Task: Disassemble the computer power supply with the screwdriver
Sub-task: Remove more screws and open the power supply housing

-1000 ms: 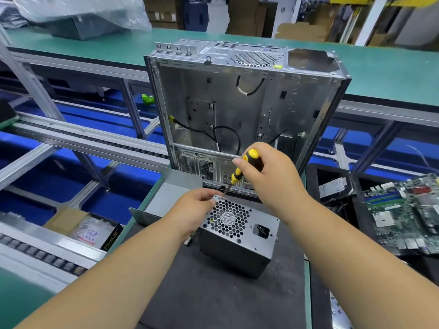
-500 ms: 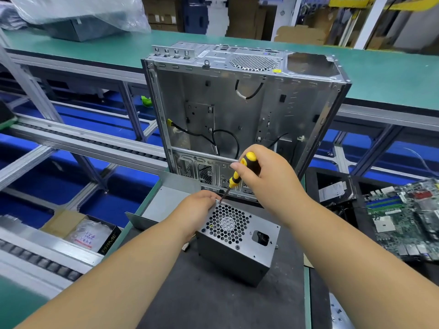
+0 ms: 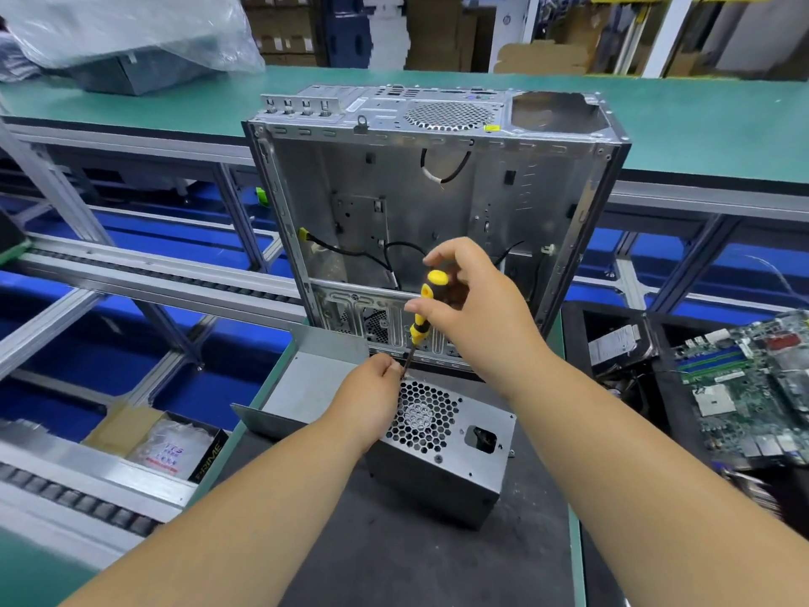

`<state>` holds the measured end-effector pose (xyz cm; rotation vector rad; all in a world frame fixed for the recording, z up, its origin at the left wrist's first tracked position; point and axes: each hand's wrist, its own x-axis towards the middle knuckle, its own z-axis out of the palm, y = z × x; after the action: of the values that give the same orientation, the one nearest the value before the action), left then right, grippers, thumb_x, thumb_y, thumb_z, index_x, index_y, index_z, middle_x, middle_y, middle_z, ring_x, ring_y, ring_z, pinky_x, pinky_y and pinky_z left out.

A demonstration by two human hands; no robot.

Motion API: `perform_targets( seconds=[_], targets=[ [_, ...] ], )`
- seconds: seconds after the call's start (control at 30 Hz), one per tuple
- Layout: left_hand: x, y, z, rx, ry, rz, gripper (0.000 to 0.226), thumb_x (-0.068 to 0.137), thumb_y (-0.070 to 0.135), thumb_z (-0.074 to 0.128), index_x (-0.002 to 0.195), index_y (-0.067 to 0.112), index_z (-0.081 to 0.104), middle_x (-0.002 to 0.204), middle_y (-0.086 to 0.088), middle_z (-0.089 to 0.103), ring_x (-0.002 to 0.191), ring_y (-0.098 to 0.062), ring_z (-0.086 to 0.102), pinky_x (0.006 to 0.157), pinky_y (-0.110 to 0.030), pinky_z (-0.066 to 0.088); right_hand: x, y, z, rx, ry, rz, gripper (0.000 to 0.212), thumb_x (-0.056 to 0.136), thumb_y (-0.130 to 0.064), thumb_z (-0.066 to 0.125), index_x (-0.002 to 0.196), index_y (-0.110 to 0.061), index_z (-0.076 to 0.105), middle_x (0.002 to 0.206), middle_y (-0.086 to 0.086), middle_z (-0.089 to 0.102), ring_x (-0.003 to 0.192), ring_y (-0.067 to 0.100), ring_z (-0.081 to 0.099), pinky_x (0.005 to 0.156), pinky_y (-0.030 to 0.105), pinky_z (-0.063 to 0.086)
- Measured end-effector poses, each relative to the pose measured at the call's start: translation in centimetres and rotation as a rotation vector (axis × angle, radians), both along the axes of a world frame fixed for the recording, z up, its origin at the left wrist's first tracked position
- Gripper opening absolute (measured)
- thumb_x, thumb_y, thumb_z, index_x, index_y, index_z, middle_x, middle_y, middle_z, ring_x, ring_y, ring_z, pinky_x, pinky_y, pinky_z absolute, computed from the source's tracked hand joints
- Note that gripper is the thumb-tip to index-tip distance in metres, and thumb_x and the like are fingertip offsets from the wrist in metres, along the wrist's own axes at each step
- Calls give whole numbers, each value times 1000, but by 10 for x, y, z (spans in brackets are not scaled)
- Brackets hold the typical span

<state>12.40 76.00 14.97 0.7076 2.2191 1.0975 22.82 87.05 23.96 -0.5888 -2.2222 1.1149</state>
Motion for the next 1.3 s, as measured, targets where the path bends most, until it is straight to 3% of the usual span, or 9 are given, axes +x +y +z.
perform_targets(
  seconds=[0.17,0.33,0.53,0.6,0.73,0.9,1.0,1.1,1.3],
  targets=[
    [0,-1,0,2,17,-20,26,105,25,38,89,14,55,67,1,46,60,-15,42,50,-27,30,-1,-3,-3,50,33,24,25,88,-22,73,102,-37,59,89,-12,66,88,15,66,80,43,57],
    [-1,0,-1,9,33,-26,27,105,24,38,95,10,58,68,0,49,61,-16,43,52,-28,31,-4,-10,-5,-182,117,148,32,96,-5,56,118,-28,65,100,-8,66,93,10,62,81,28,57],
    [-2,-1,-5,16,46,-32,28,105,23,37,80,18,49,62,1,44,56,-16,39,52,-28,29,-15,-18,-7,-235,274,95,18,95,-15,63,106,-25,74,106,13,57,74,-5,51,68,10,46],
    [-2,-2,-6,17,44,-28,28,105,24,36,83,17,52,62,2,44,56,-16,39,52,-28,30,-19,-16,-8,-241,276,83,21,94,-15,65,108,-28,73,104,8,61,78,-2,57,71,14,49],
    [-3,-3,-7,12,53,-34,29,105,26,35,99,11,59,62,1,46,57,-19,41,56,-30,33,-23,-12,-11,-391,280,106,14,94,-17,62,104,-27,58,97,6,72,95,27,69,85,45,59],
    [-3,-3,-8,-7,75,-44,28,104,29,36,98,14,58,65,1,49,66,-24,46,64,-33,36,-26,-17,-15,-738,447,268,14,100,-11,41,104,-10,55,86,8,64,79,18,60,71,23,50],
    [-4,-2,-7,-2,71,-43,26,104,29,36,96,15,57,64,1,48,65,-23,45,64,-33,36,-28,-21,-13,-912,538,325,18,97,-18,37,95,-10,53,75,4,52,69,15,45,68,24,40],
    [-3,-1,-7,-1,54,-40,26,104,29,36,96,16,57,63,1,47,65,-25,45,65,-34,38,-30,-21,-13,-874,480,291,23,103,-29,39,89,-15,50,69,-2,49,64,13,41,64,26,34],
    [-3,-1,-5,10,43,-20,26,103,27,38,90,15,57,63,1,49,64,-23,47,62,-31,38,-31,-19,-8,-810,364,247,19,104,-18,46,85,-15,46,80,0,59,68,14,51,66,25,41]
  ],
)
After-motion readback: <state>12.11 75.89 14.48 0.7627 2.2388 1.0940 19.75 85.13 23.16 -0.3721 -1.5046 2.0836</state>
